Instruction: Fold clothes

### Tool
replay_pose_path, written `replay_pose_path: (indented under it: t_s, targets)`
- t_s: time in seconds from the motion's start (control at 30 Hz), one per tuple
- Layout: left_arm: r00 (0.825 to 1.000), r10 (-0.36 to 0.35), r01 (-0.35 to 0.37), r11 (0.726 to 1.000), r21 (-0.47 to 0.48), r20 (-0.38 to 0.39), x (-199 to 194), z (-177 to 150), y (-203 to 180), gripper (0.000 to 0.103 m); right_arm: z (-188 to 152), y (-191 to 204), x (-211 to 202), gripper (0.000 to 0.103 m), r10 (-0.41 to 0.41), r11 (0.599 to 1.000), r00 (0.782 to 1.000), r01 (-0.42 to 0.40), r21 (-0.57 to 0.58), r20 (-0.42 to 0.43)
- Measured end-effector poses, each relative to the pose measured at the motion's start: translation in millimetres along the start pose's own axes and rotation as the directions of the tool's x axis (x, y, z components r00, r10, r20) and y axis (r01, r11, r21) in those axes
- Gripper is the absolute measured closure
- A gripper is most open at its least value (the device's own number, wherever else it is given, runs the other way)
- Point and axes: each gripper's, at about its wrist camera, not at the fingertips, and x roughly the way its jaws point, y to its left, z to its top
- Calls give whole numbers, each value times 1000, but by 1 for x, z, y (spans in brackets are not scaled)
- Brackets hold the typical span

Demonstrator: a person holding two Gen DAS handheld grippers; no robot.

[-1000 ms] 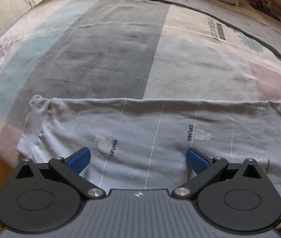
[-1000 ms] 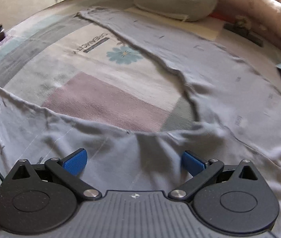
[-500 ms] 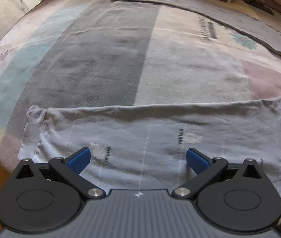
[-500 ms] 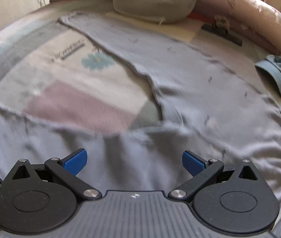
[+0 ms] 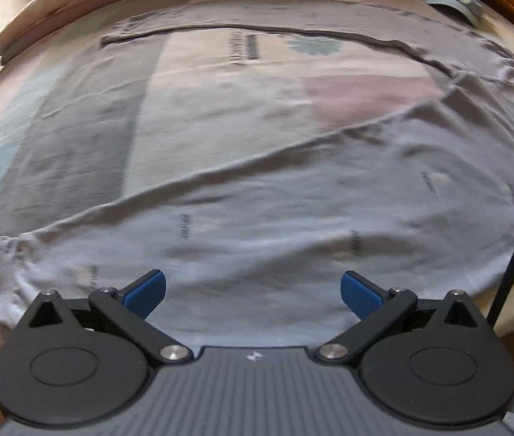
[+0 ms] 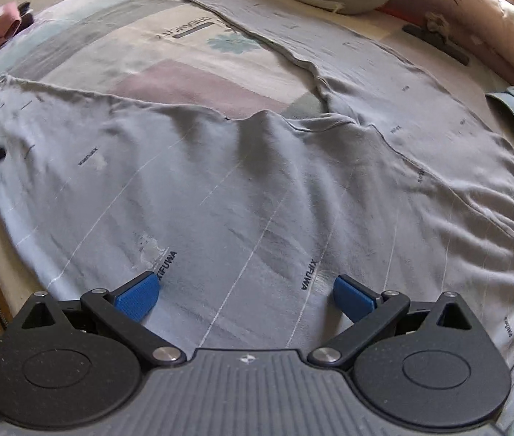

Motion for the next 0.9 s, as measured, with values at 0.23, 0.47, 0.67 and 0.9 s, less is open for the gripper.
replay_pose_path:
  t_s: [0.23,0.47,0.67,0.9]
  targets:
    - [998,-29,28,999,-24,-57,7,-18,-11,0,-5,0,-2,0,9,1000,999,-8,-9,32]
    - [999,-17,14,998,-59,-50,-4,-9,0,1,-5,-1,-2,0,13,1000,999,-13,-13,37]
    - [999,-22,20,998,-57,-26,21,5,6,1,-7,0,-2,0,10,1000,999,-10,-8,49]
    - [990,-65,48,991,-129,-127,16,-4,21,1,-12,-2,-3,0,16,1000,997,-16,-6,78]
